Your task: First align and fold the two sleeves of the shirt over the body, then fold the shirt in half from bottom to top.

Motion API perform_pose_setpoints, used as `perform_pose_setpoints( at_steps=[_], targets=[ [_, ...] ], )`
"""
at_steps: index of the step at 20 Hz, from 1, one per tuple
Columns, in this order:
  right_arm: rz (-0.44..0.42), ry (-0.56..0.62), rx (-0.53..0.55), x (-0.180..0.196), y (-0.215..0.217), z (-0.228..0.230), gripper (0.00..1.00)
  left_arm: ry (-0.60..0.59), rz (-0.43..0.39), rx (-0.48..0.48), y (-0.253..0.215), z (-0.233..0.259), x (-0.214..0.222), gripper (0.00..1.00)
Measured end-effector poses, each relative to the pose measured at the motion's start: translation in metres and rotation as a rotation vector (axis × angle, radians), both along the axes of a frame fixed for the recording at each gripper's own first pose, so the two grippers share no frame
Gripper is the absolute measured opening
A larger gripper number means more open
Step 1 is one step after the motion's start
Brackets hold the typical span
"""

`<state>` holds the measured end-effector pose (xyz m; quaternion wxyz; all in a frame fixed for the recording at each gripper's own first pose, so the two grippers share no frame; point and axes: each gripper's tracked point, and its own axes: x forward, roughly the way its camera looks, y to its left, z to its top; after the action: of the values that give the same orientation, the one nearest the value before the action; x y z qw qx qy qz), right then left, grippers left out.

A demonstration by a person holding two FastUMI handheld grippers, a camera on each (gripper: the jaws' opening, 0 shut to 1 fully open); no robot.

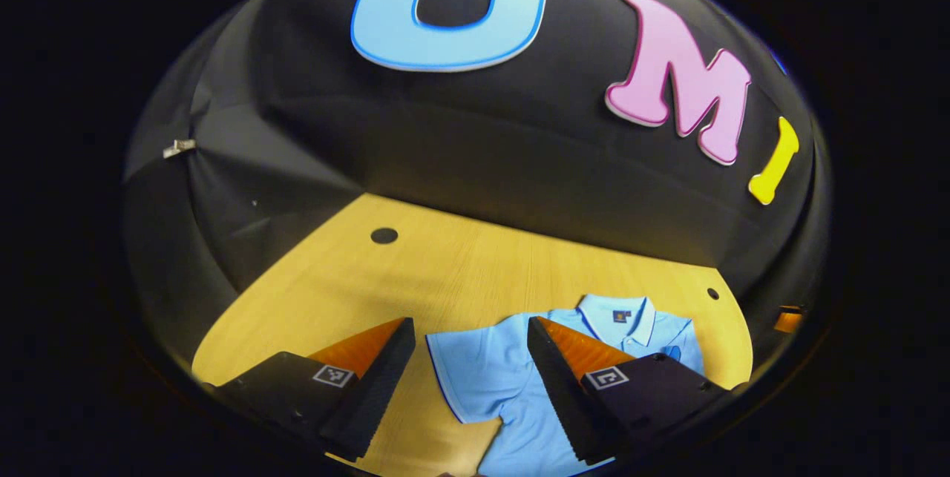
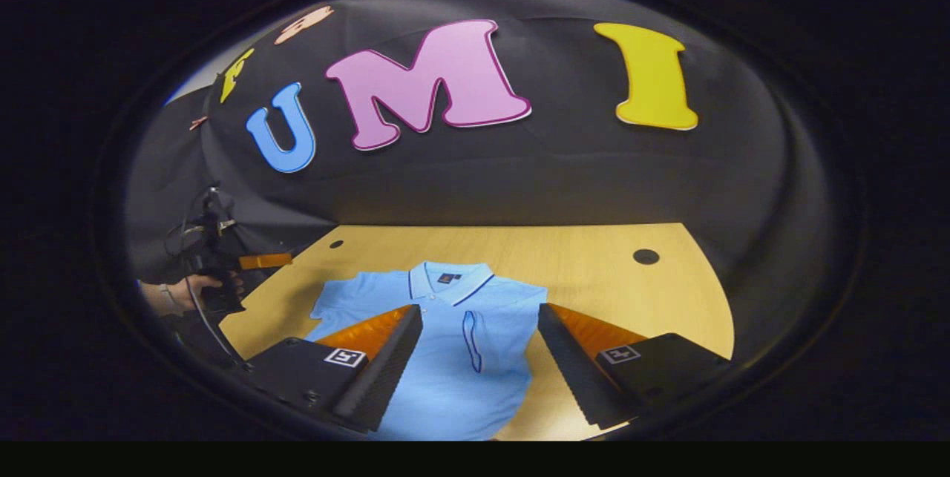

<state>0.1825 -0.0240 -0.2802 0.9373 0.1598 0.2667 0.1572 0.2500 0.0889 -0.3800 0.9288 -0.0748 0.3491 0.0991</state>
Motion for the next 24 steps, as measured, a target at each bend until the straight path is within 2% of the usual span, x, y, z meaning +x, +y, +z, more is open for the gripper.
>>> perform_pose_setpoints(
  at_steps=[4,9,12,13,14,17,20,22,24],
  targets=[
    [-0.063,0.069,0.021,-0.04,-0.009,-0.003,0.98,0.123,-0.034,-0.013,-0.001,-0.056,0.015,0.97],
    [-0.099,0.155,-0.005,-0.079,-0.022,-0.017,0.98,0.253,-0.046,-0.043,-0.007,-0.107,0.019,0.97],
    [-0.118,0.178,0.0,-0.088,-0.029,-0.018,0.98,0.341,-0.026,-0.005,0.002,-0.129,0.006,0.97],
    [-0.123,0.183,-0.002,-0.089,-0.031,-0.019,0.98,0.329,-0.031,0.019,0.006,-0.132,0.013,1.0],
    [-0.13,0.189,-0.006,-0.09,-0.034,-0.021,0.98,0.341,-0.035,0.027,0.005,-0.132,0.012,0.97],
    [-0.141,0.194,0.013,-0.09,-0.039,-0.02,0.98,0.36,-0.085,0.063,-0.002,-0.133,0.011,0.95],
    [-0.144,0.192,0.039,-0.087,-0.038,-0.019,0.98,0.341,-0.122,0.053,-0.019,-0.133,0.014,0.45],
    [-0.15,0.188,0.043,-0.086,-0.039,-0.019,0.98,0.319,-0.102,0.044,-0.02,-0.133,0.019,0.12],
    [-0.163,0.183,0.028,-0.087,-0.044,-0.023,0.98,0.306,-0.118,-0.007,-0.027,-0.129,0.021,0.07]
  ],
)
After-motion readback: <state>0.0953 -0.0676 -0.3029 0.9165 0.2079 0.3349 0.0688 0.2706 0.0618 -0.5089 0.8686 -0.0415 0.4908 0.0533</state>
